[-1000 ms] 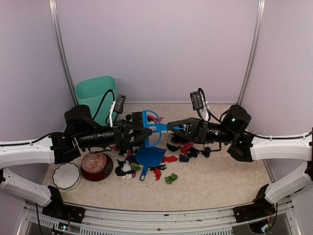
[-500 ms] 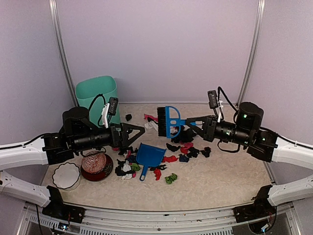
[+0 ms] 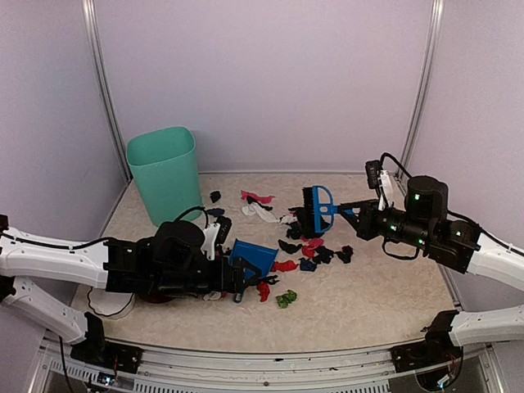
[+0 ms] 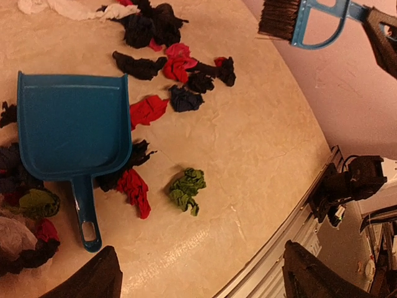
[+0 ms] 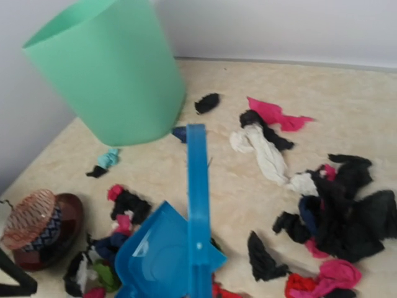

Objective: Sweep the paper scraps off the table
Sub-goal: Pick up the dustpan from the center of the board.

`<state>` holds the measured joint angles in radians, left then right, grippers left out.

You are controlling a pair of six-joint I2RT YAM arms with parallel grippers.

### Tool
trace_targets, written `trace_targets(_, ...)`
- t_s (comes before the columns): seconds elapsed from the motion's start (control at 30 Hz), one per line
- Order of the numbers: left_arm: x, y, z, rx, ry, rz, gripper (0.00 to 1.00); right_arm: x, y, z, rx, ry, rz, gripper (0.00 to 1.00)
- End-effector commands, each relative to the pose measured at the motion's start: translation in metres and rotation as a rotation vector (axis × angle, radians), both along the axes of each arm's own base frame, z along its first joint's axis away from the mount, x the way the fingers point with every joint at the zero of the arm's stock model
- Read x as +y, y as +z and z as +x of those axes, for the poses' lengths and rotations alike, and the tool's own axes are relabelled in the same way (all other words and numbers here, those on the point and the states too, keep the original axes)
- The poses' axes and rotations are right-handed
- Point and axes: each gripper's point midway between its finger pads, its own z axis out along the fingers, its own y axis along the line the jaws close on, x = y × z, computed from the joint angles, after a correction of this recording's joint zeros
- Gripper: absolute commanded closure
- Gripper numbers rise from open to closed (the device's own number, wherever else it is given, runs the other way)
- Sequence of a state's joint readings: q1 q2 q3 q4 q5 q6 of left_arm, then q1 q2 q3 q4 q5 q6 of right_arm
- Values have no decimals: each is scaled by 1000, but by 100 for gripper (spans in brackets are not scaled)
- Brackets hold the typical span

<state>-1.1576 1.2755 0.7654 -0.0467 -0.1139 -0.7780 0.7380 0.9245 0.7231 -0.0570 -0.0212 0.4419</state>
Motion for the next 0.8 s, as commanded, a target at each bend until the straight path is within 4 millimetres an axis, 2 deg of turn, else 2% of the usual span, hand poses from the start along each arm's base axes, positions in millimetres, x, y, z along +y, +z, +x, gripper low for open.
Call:
trace_targets(0.0,6,-40,-2,78,52,97,15,-7,-11,1,6,-22,-33,100)
trace_targets(0.27,4,-90,1,134,62,253,24,-7,-15,0,15,-16,-35,100)
trace_targets(0.43,11,-107,12,116,109,360,27,-8,-18,-1,22,-19,-38,100)
trace_targets(0.6,9,-118,17,109,106,404,28,-9,-21,-1,27,-21,-34,100)
trace_targets(0.77,9,-128,24,96,122,464,33,-8,-22,-2,29,-18,-34,100)
